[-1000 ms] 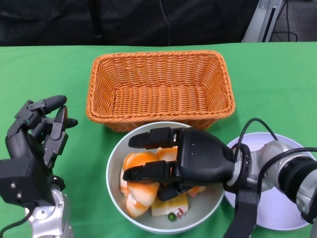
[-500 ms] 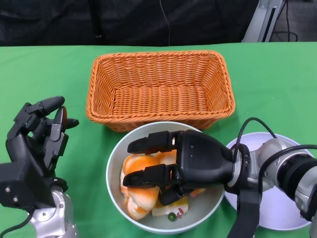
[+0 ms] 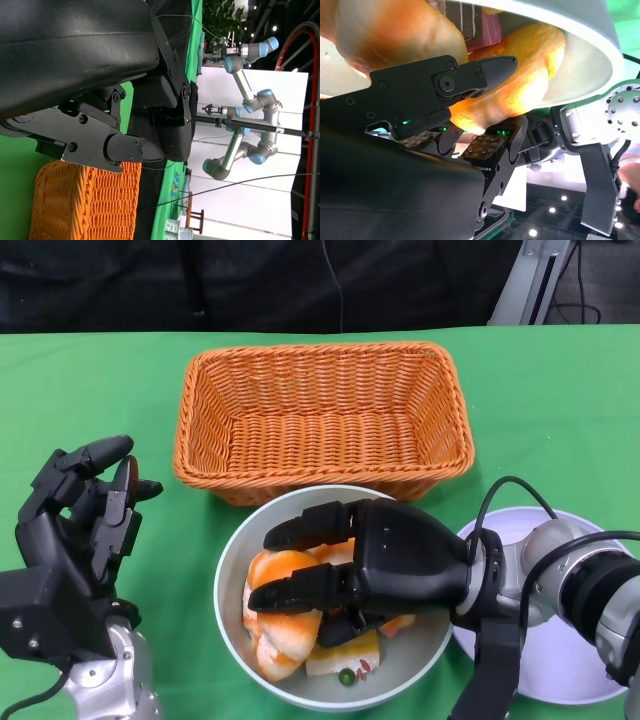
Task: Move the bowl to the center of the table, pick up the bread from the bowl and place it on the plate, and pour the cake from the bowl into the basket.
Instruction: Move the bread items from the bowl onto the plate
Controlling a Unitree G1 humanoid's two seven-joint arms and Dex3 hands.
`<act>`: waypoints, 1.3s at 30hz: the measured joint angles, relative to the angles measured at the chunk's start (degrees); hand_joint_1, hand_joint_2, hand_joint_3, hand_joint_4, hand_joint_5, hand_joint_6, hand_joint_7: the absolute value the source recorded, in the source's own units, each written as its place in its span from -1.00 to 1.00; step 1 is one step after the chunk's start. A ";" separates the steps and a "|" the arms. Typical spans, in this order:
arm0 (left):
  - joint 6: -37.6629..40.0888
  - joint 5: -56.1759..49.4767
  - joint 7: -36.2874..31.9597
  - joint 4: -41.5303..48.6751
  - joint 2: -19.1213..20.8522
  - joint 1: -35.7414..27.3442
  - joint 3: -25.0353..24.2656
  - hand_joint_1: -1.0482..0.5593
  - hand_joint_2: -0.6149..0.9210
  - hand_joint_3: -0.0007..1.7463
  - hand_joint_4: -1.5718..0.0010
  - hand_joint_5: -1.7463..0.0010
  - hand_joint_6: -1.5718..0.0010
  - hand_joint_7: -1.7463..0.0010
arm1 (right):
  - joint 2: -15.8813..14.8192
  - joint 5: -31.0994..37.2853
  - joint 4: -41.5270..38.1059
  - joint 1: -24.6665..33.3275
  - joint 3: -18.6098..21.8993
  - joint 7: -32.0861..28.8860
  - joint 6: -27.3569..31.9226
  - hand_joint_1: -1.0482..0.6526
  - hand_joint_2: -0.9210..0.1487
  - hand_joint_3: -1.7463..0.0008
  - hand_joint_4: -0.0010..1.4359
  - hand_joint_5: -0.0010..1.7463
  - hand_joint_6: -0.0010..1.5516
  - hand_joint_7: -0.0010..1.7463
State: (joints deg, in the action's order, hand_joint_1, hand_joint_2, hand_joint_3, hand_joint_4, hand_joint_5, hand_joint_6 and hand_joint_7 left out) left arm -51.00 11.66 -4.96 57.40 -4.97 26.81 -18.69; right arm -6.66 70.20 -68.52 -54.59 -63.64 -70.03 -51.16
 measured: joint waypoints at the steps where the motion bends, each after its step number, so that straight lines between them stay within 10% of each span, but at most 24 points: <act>1: -0.01 0.05 0.01 0.03 -0.03 0.07 -0.10 0.11 1.00 -0.68 -0.07 -0.44 -0.18 0.07 | 0.00 -0.22 0.05 0.04 0.10 0.50 0.00 -0.19 -0.95 1.00 0.51 -0.81 0.27 -0.96; 9: -0.41 0.40 0.03 0.07 -0.27 0.57 -0.35 0.10 1.00 -0.70 -0.09 -0.40 -0.19 0.10 | -0.04 -0.88 0.18 0.11 0.69 -0.11 -0.30 -0.19 -0.86 1.00 0.67 -0.71 0.45 -0.96; 16: -1.37 -0.15 0.54 0.36 -0.60 0.58 -0.26 0.11 1.00 -0.66 -0.05 -0.44 -0.18 0.10 | -0.04 0.35 -0.39 0.42 -0.70 -5.38 -0.30 -0.17 -0.82 1.00 0.33 -0.14 0.51 -0.99; 39: -2.25 -0.82 -0.03 2.47 -0.50 0.97 -0.23 0.11 1.00 -0.69 -0.04 -0.44 -0.19 0.12 | -0.04 -1.19 -2.23 1.25 1.01 -7.22 -9.23 -0.18 -1.00 0.84 0.17 -0.05 0.46 -0.99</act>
State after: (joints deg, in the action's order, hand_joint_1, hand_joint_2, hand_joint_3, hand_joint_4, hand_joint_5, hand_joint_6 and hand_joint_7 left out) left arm -53.25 10.84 -4.98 59.87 -5.47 27.78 -18.93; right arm -6.70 69.01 -70.75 -53.33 -62.63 -77.25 -60.39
